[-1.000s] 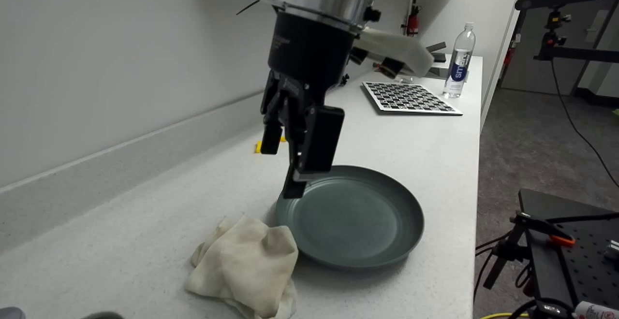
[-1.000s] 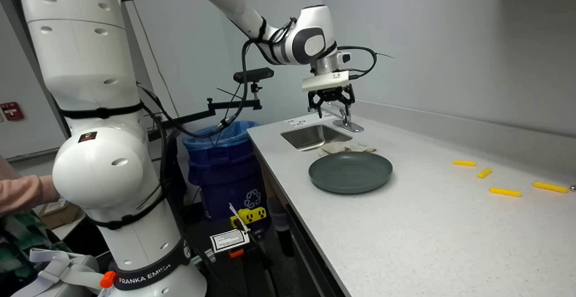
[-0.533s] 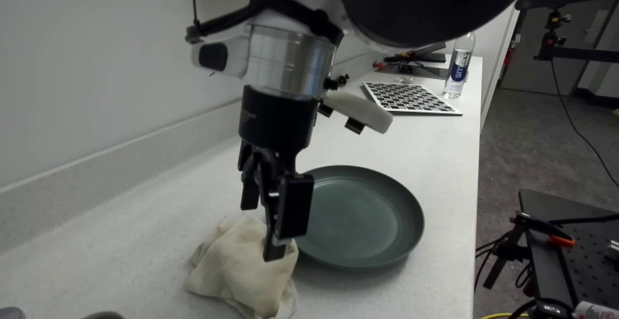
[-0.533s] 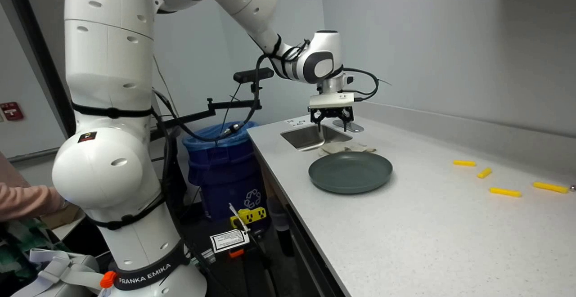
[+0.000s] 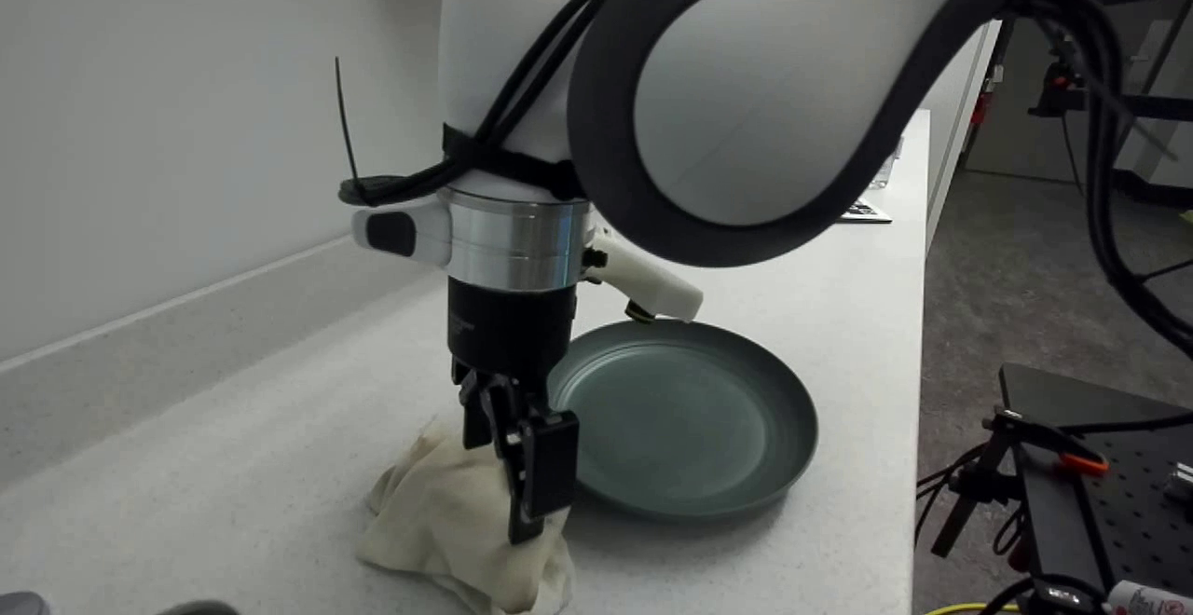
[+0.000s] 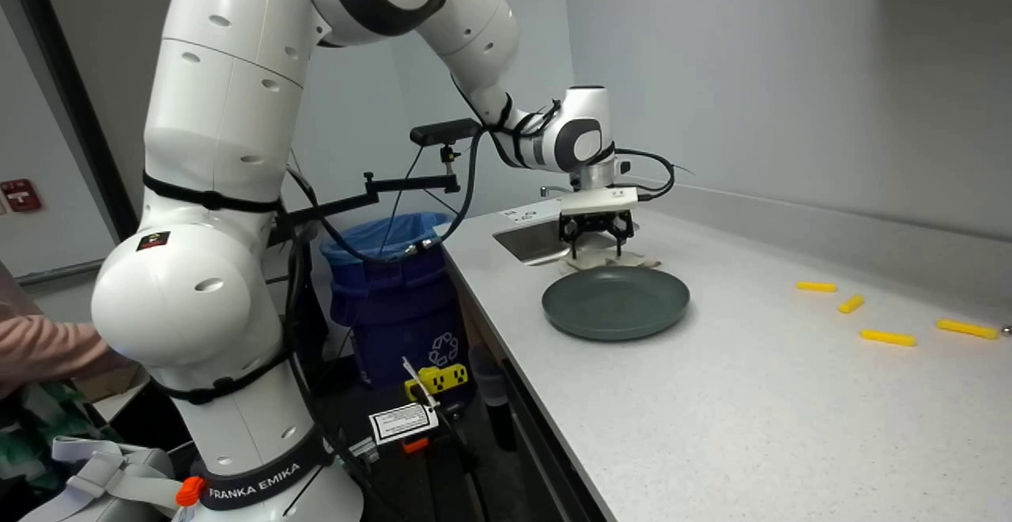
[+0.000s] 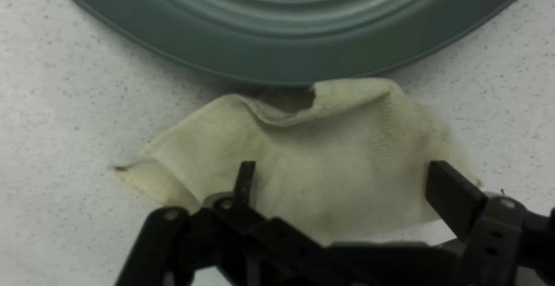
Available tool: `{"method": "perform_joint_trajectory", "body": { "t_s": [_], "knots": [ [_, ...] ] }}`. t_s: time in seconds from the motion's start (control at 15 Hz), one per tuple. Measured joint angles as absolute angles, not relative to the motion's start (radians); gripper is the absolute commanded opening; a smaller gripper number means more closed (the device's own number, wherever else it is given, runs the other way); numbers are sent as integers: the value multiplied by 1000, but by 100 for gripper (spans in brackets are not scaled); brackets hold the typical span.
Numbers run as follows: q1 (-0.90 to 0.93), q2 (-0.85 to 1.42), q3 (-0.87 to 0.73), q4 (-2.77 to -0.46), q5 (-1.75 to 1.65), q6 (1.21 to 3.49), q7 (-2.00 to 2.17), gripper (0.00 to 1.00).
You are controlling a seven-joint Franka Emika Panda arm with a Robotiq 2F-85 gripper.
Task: Use the towel to wipe the grey plate
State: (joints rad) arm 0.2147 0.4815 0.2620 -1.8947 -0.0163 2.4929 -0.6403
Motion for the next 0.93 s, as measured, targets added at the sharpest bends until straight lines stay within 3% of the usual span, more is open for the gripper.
{"method": "perform_joint_trajectory", "body": {
  "t_s": [0.67,0.73,0.8,0.93],
  "knots": [
    [216,583,266,-1802,-87,2492,-582,100],
    [216,588,266,-1801,-87,2492,-576,93],
    [216,592,266,-1801,-87,2492,-570,72],
    [216,593,266,-1799,-87,2492,-557,66]
  ]
}}
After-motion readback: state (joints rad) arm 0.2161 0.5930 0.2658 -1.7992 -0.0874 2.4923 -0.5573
